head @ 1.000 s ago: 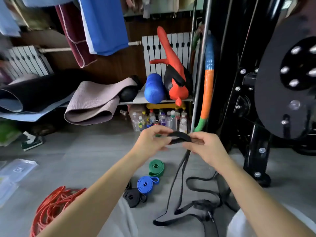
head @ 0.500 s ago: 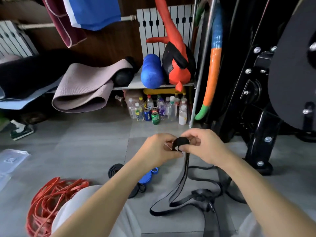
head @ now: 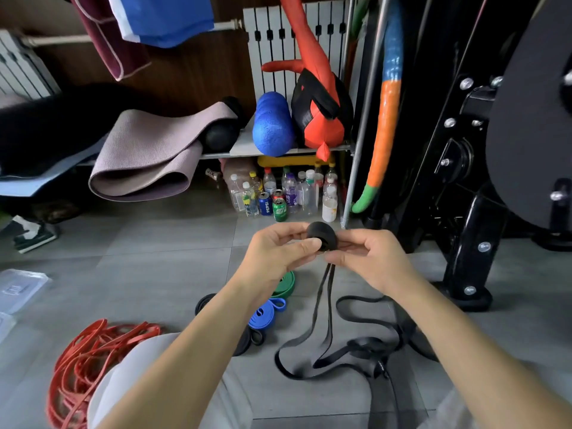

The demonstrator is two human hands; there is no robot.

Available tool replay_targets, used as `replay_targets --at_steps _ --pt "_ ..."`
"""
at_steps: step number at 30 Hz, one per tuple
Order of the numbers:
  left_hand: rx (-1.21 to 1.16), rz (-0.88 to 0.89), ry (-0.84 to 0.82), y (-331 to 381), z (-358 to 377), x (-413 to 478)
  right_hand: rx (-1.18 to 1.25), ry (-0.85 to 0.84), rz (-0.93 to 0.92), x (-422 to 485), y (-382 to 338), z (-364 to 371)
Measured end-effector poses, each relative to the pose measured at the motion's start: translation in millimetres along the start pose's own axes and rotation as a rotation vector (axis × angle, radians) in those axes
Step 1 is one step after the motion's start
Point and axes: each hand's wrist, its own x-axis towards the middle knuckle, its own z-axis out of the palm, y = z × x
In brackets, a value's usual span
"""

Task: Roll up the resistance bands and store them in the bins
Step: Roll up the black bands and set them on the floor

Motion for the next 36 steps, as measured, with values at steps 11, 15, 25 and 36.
replay_targets --at_steps 11,15,25,36 --pt "1.211 0.34 -0.089 -13 -8 -11 -0.781 -0.126 -0.066 -10 4 18" --pt "1.331 0.221 -0.105 -16 -13 -13 -0.762 -0.168 -0.059 -14 4 26" --pt "0.17 -0.022 0.027 -2 -11 -16 0.077 0.048 0.024 -9 5 26" --pt "1.145 0.271 -0.085 -8 -13 -15 -0.683 -0.123 -0.039 -14 5 23"
